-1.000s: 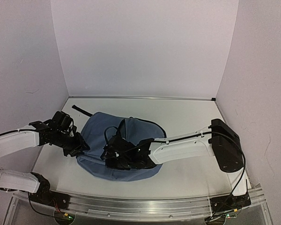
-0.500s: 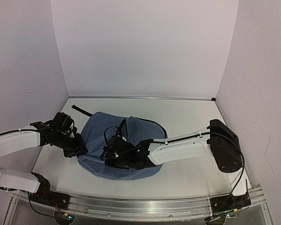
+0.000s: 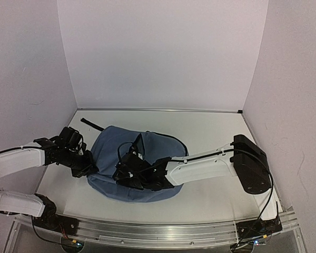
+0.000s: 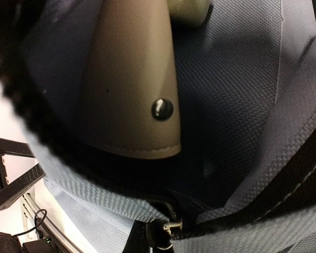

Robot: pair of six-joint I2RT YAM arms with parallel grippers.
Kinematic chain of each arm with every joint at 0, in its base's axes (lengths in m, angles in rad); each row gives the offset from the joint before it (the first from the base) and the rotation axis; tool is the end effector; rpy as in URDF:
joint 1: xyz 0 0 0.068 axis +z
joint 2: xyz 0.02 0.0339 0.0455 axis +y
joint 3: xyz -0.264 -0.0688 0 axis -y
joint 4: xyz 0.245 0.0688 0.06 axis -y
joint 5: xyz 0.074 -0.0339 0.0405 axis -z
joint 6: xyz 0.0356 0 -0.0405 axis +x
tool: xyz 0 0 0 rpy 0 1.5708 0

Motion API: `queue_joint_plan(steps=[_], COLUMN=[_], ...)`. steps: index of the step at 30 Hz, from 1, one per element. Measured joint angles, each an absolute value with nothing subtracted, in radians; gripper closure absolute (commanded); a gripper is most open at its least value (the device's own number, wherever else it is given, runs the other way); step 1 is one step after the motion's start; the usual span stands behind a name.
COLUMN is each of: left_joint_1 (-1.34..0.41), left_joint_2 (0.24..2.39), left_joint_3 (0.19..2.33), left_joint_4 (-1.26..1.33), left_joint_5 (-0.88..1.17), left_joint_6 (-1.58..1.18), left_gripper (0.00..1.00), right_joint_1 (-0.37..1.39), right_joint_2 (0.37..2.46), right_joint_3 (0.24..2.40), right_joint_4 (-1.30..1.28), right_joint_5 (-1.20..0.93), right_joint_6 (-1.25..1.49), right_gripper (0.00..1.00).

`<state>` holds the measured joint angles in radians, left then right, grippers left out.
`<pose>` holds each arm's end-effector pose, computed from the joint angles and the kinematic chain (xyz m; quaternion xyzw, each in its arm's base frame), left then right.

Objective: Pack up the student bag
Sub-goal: Zip the student bag at the center of the board.

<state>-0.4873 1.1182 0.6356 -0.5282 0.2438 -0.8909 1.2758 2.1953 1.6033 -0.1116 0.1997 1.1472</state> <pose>0.1789 -0.1046 0.1984 -0.1583 0.9413 -0.2646 0.1374 0.1504 0.4708 0.1703 -0.0162 0.9038 0.3595 0.2317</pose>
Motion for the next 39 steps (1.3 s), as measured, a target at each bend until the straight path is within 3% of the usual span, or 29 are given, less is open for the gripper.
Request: queue_joint_plan(steps=[15, 29, 31, 34, 36, 39], left_joint_1=[-0.488, -0.49, -0.491, -0.492, -0.492, -0.495], left_joint_2=[1.114, 1.096, 1.073, 1.037, 1.022, 0.992], left_joint_3=[0.627, 0.627, 0.627, 0.648, 0.675, 0.707], left_joint_4=[-0.522, -0.522, -0.524, -0.54, -0.539, -0.501], left_joint_5=[0.231, 0.212, 0.204, 0.18, 0.17, 0.16], left_joint_6=[-0.891, -0.869, -0.844, -0.79, -0.755, -0.687], left_gripper=[1.0, 0.98, 0.83, 0.45, 0.35, 0.3], right_joint_1=[1.26, 1.22, 1.214, 1.206, 1.202, 1.196], right_joint_2=[2.039, 2.034, 2.032, 2.026, 2.023, 2.023], right_joint_3=[1.528, 1.498, 1.498, 1.499, 1.501, 1.507], right_joint_4=[-0.037, 0.0, 0.0, 0.0, -0.001, -0.001], right_joint_5=[0.231, 0.199, 0.19, 0.172, 0.154, 0.124], right_joint_6=[1.148, 1.12, 1.103, 1.071, 1.054, 1.041], right_gripper=[1.0, 1.0, 1.0, 1.0, 1.0, 1.0])
